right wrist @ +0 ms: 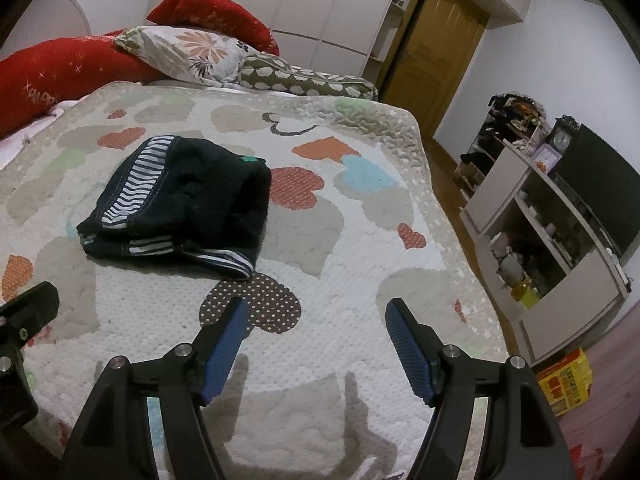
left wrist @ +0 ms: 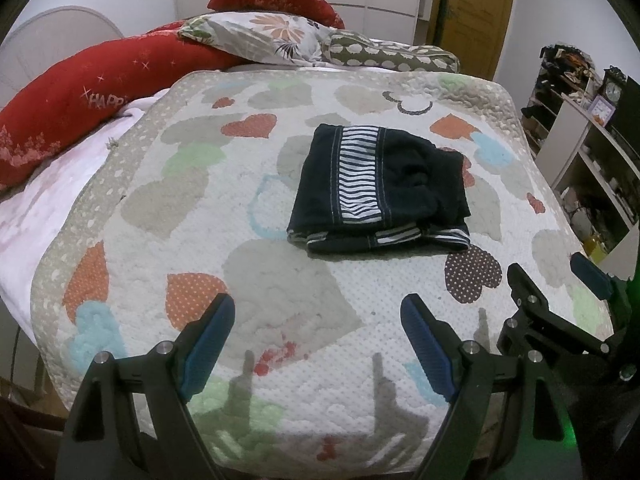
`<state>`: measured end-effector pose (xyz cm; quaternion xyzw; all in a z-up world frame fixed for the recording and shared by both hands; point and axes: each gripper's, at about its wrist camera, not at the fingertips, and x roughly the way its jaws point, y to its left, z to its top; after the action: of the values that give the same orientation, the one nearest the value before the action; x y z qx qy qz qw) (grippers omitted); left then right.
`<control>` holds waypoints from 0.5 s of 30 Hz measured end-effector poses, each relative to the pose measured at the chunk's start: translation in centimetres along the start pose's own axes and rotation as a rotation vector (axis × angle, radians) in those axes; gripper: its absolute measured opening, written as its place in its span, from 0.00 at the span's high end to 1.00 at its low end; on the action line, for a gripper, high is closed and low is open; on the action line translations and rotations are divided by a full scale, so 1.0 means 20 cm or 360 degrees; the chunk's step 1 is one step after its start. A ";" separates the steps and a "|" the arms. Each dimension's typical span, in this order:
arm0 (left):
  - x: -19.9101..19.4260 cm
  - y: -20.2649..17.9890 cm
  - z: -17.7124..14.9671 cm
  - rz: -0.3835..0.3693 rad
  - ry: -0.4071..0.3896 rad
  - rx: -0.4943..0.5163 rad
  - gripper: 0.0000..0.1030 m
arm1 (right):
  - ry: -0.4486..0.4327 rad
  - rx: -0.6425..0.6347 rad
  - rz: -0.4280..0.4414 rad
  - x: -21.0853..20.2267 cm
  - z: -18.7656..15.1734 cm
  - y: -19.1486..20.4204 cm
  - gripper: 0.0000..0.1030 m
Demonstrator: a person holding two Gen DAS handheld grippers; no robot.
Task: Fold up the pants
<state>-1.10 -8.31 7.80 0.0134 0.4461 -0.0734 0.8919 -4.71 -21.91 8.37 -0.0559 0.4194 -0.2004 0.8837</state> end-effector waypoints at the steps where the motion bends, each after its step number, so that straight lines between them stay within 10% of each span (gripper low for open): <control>1: 0.00 0.00 0.00 -0.0001 0.0003 -0.0002 0.18 | 0.0003 0.0004 0.0006 0.00 0.00 0.00 0.27; 15: 0.05 0.01 -0.01 -0.0016 0.0054 -0.0013 0.18 | 0.0050 0.0001 -0.0014 0.04 -0.01 0.00 0.27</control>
<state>-0.69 -8.29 6.86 0.0088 0.4615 -0.0758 0.8839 -4.41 -22.21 7.53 -0.0544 0.4329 -0.2053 0.8761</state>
